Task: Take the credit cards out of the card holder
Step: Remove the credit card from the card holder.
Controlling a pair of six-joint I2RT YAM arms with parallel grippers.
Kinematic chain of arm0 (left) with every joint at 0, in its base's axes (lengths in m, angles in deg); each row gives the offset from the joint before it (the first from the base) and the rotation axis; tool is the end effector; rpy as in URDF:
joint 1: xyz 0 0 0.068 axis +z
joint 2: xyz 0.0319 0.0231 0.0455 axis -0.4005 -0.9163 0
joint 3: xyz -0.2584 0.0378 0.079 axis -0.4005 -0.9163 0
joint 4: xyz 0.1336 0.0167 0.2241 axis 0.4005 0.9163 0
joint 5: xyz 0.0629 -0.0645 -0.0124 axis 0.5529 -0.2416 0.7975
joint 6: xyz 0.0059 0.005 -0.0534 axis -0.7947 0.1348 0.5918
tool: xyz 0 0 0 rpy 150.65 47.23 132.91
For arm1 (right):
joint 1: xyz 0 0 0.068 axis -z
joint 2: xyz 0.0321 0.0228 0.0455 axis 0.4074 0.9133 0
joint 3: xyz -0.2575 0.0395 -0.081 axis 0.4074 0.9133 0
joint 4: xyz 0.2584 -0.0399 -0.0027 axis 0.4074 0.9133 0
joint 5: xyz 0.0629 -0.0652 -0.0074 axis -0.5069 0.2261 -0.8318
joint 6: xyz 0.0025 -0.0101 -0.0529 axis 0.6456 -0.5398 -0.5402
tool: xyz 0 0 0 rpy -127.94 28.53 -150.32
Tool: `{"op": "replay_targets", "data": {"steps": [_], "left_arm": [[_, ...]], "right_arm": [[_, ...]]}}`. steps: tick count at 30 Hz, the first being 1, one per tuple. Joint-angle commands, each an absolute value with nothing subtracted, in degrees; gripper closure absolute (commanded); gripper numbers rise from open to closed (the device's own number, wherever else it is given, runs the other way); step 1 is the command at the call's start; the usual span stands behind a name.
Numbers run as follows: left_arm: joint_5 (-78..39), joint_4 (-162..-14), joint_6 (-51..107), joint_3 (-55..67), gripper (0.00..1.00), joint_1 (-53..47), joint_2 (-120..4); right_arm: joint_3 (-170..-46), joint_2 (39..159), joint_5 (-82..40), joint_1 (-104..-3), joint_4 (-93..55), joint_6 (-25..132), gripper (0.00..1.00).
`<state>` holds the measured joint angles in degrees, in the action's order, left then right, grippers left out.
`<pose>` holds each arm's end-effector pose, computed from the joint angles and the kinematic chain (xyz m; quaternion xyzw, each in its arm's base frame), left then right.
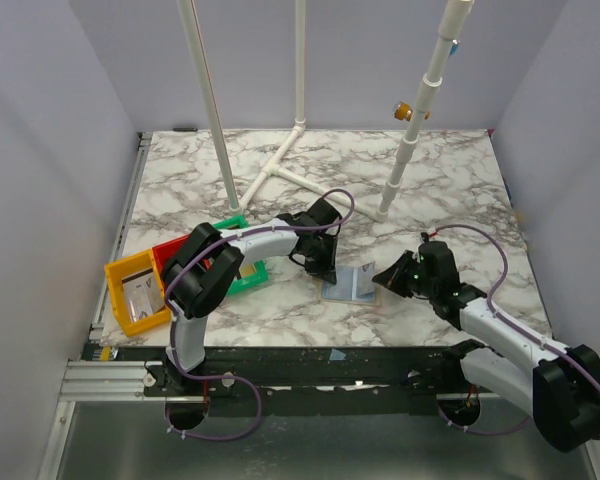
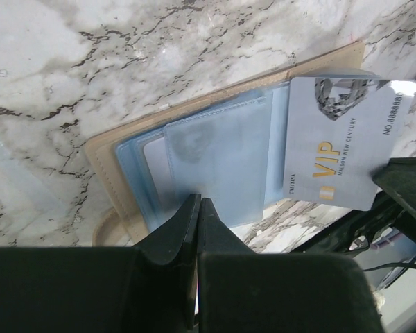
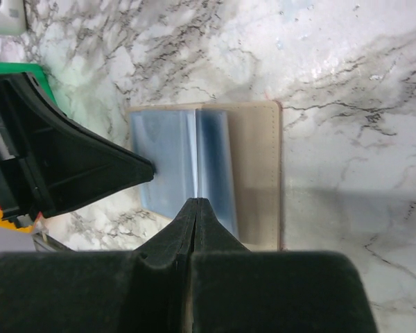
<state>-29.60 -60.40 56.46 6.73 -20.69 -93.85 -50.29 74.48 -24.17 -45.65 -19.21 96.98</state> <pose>0.2733 -0.2824 0.1584 0.0684 0.9598 -0.2656 0.0603 0.1731 0.0758 0.1600 0.1825 0.8796 0.3221 0.2988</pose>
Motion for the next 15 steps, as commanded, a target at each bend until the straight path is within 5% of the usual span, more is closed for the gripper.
{"op": "replay_targets", "data": {"steps": [1, 7, 15], "left_arm": [[-25.4, -57.67, 54.86, 6.99, 0.99, -20.0, -92.52], [-26.82, -57.12, 54.85, 8.29, 0.93, -19.43, -89.5], [-35.58, -62.22, 56.91, 5.96, 0.48, -15.61, -84.39]], "right_arm": [[-53.07, 73.8, -22.79, -45.13, -15.45, 95.79, 0.99], [-55.08, 73.81, -24.02, -45.21, -15.16, 96.27, 0.99], [-59.46, 73.99, -25.97, -45.1, -14.16, 96.89, 0.99]]}}
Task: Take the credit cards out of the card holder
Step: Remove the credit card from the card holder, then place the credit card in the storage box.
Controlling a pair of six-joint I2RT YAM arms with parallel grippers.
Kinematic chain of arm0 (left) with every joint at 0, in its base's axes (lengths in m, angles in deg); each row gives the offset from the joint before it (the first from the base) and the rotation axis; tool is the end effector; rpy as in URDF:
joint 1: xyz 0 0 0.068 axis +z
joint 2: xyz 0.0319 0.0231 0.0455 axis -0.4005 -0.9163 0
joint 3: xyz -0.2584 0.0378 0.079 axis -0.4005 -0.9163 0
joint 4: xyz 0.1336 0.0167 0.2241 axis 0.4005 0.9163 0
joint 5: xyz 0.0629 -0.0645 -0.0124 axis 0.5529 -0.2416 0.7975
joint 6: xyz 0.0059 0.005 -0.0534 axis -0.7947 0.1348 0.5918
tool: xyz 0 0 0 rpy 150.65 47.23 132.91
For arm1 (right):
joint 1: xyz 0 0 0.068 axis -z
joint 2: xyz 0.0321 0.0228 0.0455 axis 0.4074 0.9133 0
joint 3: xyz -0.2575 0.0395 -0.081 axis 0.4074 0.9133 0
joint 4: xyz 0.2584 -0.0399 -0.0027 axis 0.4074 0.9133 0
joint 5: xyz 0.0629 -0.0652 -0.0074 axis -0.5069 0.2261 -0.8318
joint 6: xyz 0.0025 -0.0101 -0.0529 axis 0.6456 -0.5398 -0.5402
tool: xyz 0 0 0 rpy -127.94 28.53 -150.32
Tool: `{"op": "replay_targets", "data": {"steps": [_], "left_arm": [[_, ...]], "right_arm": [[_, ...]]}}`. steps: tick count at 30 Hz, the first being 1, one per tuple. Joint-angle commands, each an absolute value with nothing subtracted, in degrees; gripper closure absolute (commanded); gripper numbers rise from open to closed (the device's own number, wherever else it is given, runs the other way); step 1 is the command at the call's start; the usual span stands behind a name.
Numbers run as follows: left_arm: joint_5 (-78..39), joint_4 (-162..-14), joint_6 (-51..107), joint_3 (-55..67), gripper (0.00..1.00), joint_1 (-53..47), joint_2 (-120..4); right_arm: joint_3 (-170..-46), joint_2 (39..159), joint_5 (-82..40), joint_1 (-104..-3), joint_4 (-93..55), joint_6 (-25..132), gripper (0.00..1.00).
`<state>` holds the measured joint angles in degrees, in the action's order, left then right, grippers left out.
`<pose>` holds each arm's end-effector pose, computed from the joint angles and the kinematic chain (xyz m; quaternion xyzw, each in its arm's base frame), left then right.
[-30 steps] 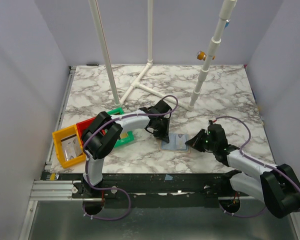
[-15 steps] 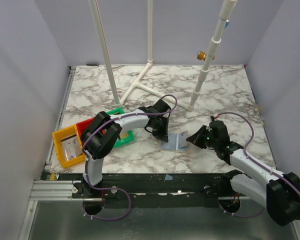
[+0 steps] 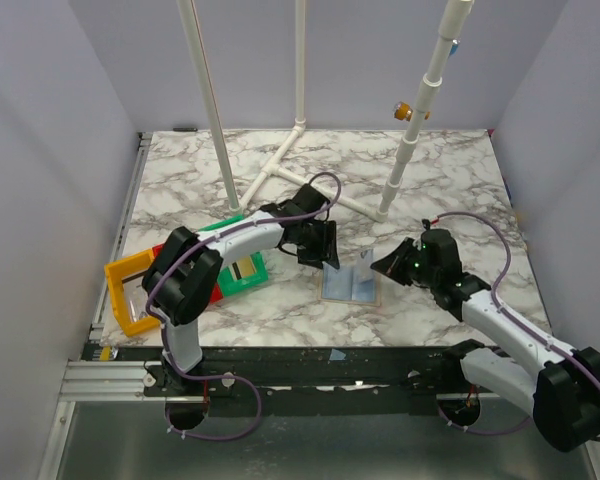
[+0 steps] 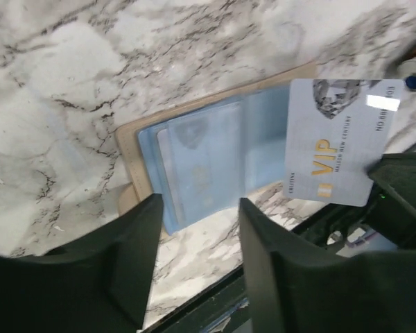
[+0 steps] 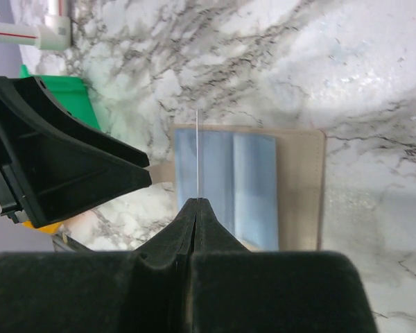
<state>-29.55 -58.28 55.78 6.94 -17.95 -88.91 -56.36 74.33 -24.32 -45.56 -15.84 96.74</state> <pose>0.2805 -0.2637 0.1894 0.0551 0.9546 -0.2791 0.0884 0.1851 0.0803 0.1894 0.1760 0.8697 0.3343 0.3176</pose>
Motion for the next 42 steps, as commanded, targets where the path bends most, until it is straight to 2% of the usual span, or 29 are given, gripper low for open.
{"op": "replay_targets", "data": {"steps": [1, 4, 8, 21, 29, 32, 36, 40, 42], "left_arm": [[-37.32, -63.52, 57.45, 5.12, 0.45, -14.77, -83.58], [-42.53, -67.28, 59.59, 3.23, 0.34, -12.77, -81.93], [-49.12, -74.25, 63.96, 0.07, 0.28, -10.43, -79.86], [-60.85, -97.24, 79.31, -6.75, 0.28, -8.83, -77.75], [-63.15, -105.19, 85.3, -9.57, 0.34, -7.97, -77.4], [-64.04, -108.24, 87.54, -10.56, 0.41, -7.62, -77.37], [-64.05, -109.29, 88.38, -11.13, 0.57, -7.46, -77.12], [-64.04, -109.62, 88.52, -11.49, 0.89, -7.42, -77.04], [-63.97, -109.54, 88.36, -11.62, 1.0, -7.42, -77.05]], "right_arm": [[-59.84, 73.98, -26.4, -45.17, -14.08, 97.05, 0.99], [-62.0, 74.04, -27.8, -45.22, -14.08, 97.66, 0.99], [-64.78, 74.54, -29.89, -45.13, -14.39, 98.65, 0.99], [-69.85, 79.45, -38.57, -45.13, -22.03, 103.33, 0.99], [-69.18, 81.61, -42.93, -45.15, -27.61, 107.0, 0.99], [-68.49, 81.56, -43.27, -45.19, -28.92, 107.68, 0.99], [-67.98, 81.28, -43.09, -45.14, -28.84, 107.44, 0.99], [-67.4, 81.17, -43.17, -45.18, -28.85, 106.82, 0.99], [-67.57, 81.2, -43.27, -45.21, -28.16, 105.76, 0.99]]}}
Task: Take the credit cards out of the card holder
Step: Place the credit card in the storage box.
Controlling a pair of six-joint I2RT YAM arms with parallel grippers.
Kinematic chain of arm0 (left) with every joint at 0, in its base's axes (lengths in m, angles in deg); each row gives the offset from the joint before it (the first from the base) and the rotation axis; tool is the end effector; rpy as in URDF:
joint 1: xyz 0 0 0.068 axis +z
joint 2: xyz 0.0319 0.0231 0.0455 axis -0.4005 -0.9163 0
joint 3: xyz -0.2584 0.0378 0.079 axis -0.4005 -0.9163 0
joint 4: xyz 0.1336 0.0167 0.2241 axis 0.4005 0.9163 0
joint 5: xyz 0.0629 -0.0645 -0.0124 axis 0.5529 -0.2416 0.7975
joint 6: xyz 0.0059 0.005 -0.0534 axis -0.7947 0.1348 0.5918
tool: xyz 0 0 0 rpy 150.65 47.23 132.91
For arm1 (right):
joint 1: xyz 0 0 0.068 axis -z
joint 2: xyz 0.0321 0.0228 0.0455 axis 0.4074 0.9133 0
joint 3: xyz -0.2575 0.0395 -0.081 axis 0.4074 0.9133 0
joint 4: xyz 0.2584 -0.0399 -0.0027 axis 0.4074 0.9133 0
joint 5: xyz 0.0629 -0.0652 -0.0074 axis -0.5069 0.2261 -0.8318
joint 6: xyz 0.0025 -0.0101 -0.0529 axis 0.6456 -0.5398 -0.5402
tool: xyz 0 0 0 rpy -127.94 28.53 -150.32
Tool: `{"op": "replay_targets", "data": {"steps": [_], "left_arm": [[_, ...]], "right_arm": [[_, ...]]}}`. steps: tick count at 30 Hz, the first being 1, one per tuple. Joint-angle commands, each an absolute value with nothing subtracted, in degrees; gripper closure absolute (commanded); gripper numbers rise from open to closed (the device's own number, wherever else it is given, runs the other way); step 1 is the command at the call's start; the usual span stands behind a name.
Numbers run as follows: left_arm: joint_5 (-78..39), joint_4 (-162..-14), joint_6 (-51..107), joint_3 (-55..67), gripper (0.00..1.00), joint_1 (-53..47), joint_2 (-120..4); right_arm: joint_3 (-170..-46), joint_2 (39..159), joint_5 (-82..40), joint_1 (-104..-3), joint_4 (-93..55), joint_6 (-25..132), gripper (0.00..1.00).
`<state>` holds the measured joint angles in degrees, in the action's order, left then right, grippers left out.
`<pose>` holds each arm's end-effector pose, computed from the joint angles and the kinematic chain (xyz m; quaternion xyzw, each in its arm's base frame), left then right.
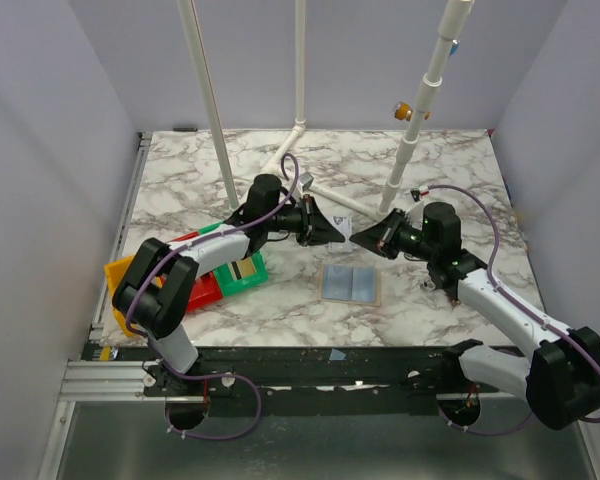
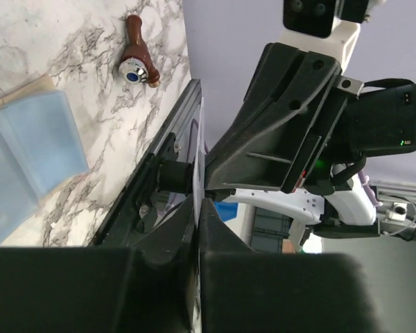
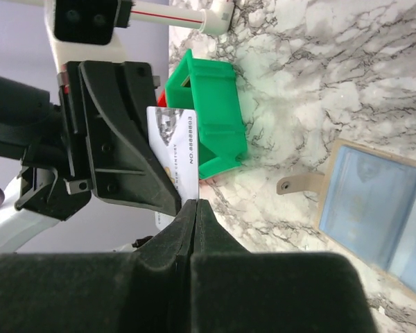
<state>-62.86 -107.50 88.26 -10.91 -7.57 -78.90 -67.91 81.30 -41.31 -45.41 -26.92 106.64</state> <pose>0.2971 -0.2124 0.2289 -0.0221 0.7763 -0.6285 0.0432 0.2227 0.1051 0.2522 0.1321 0.7968 0.5123 0.2919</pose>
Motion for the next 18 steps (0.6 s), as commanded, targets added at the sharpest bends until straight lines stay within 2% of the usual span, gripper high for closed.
{"op": "replay_targets", "data": {"steps": [1, 3, 4, 6, 8, 12, 18], "left_arm": [[-63.96, -109.49, 88.18, -11.71, 1.0, -7.42, -76.98], [-63.69, -108.79, 87.65, -11.86, 1.0, -7.4, -76.8], [-63.52, -108.2, 87.29, -11.89, 1.0, -7.4, -76.58], [-62.45, -105.09, 85.12, -11.71, 1.0, -7.42, -75.89], [-60.45, -99.93, 81.69, -11.3, 1.0, -7.42, -74.5], [-52.87, -85.77, 73.31, -10.31, 1.0, -7.33, -70.19], [-36.19, -67.38, 66.92, -12.55, 1.0, -5.54, -58.48]], "right_arm": [[-67.67, 81.25, -43.11, -45.18, -27.46, 105.25, 0.97], [-67.98, 80.95, -42.45, -45.18, -26.32, 104.39, 0.8], [-68.13, 80.6, -41.96, -45.19, -25.61, 103.96, 0.65], [-68.81, 80.14, -40.25, -45.2, -23.31, 102.91, 0.31], [-70.35, 80.29, -38.26, -45.18, -19.66, 100.95, 0.14], [-71.88, 80.01, -33.46, -45.16, -13.9, 98.97, 0.02], [-73.59, 81.54, -29.56, -45.22, -8.03, 95.04, 0.0]]}}
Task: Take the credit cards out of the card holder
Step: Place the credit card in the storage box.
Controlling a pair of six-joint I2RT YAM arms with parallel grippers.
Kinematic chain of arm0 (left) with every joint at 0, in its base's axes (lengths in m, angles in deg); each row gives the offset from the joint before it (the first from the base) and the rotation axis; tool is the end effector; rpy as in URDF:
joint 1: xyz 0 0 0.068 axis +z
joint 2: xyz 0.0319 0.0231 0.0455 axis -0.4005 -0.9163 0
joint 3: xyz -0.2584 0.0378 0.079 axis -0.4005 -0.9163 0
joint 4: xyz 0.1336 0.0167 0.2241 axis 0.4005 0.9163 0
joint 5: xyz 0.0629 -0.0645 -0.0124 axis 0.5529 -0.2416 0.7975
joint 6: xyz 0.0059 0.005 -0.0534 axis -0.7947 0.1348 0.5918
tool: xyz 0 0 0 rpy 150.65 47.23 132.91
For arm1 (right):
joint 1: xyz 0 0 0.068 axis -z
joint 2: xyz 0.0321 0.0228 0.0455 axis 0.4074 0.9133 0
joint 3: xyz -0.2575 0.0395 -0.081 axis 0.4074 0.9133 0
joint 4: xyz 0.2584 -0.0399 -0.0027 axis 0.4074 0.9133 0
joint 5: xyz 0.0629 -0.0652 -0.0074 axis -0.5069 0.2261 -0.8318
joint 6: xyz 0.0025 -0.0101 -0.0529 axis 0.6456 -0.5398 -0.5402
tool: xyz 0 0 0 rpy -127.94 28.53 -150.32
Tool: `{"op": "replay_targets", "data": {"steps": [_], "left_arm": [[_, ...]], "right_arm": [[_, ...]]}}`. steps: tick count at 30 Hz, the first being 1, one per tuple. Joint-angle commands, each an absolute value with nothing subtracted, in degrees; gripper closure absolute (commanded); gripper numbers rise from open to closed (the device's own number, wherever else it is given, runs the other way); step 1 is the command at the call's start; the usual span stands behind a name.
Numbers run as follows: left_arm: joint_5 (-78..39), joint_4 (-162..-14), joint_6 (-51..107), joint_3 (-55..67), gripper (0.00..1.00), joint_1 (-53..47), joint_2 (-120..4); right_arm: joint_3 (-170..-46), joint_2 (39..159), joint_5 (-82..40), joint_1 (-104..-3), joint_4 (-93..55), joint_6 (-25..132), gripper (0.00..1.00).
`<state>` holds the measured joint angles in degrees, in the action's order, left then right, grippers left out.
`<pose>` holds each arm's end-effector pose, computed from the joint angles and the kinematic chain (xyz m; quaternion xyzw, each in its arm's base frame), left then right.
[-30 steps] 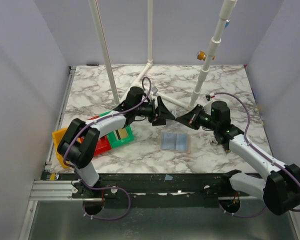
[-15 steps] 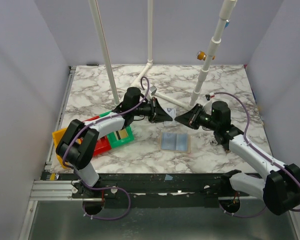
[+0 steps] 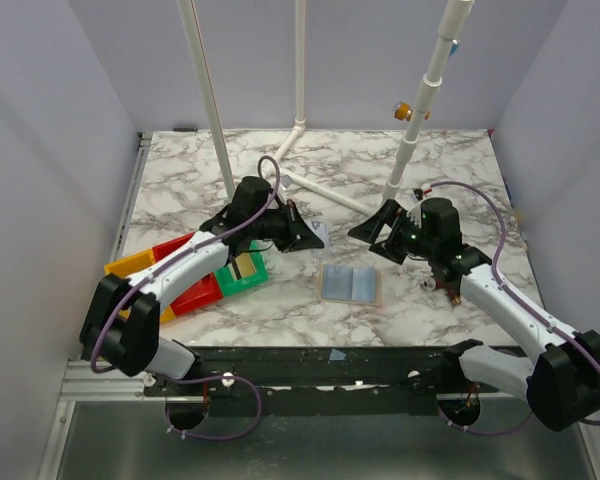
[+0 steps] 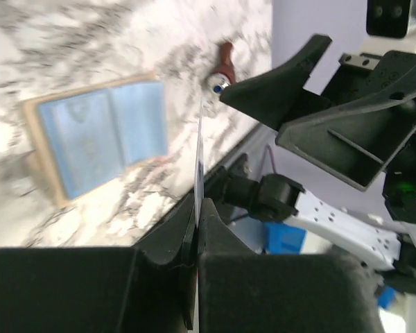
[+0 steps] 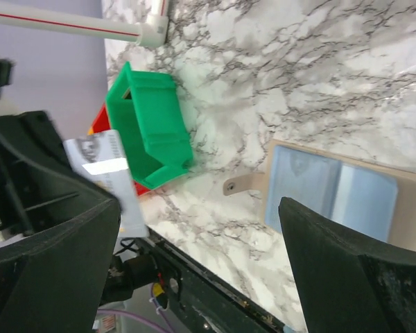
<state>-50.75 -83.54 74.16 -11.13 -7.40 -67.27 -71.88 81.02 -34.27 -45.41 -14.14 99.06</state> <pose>0.2664 -0.1866 0.2543 -0.0337 0.8385 -0.5311 0.1176 0.2221 0.1006 0.2548 0.1366 0.8400 0.4259 0.3070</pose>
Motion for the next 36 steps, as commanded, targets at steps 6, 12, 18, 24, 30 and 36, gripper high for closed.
{"op": "replay_targets", "data": {"steps": [6, 12, 18, 24, 30, 36], "left_arm": [[-27.02, -55.06, 64.19, -16.85, 1.0, 0.7, -46.45], [-21.1, -44.95, 61.87, -18.17, 1.0, 8.66, -39.74], [-16.72, -39.06, 59.22, -17.05, 1.0, 15.76, -37.88], [-11.83, -35.83, 60.14, -16.58, 1.0, 22.39, -37.79], [-3.26, -30.7, 64.83, -12.08, 1.0, 28.94, -39.77], [1.86, -27.89, 68.22, -10.37, 1.0, 32.76, -40.76]], "right_arm": [[-72.88, 81.28, -28.45, -45.22, -7.78, 93.15, 0.0], [-72.12, 81.7, -28.84, -45.22, -8.8, 92.08, 0.0], [-71.91, 82.65, -30.38, -45.22, -8.93, 91.06, 0.0], [-72.3, 82.63, -31.08, -45.2, -8.51, 90.48, 0.0], [-73.64, 82.92, -31.6, -45.22, -6.3, 88.77, 0.0], [-75.75, 82.31, -30.26, -45.21, -1.21, 85.77, 0.0]]}}
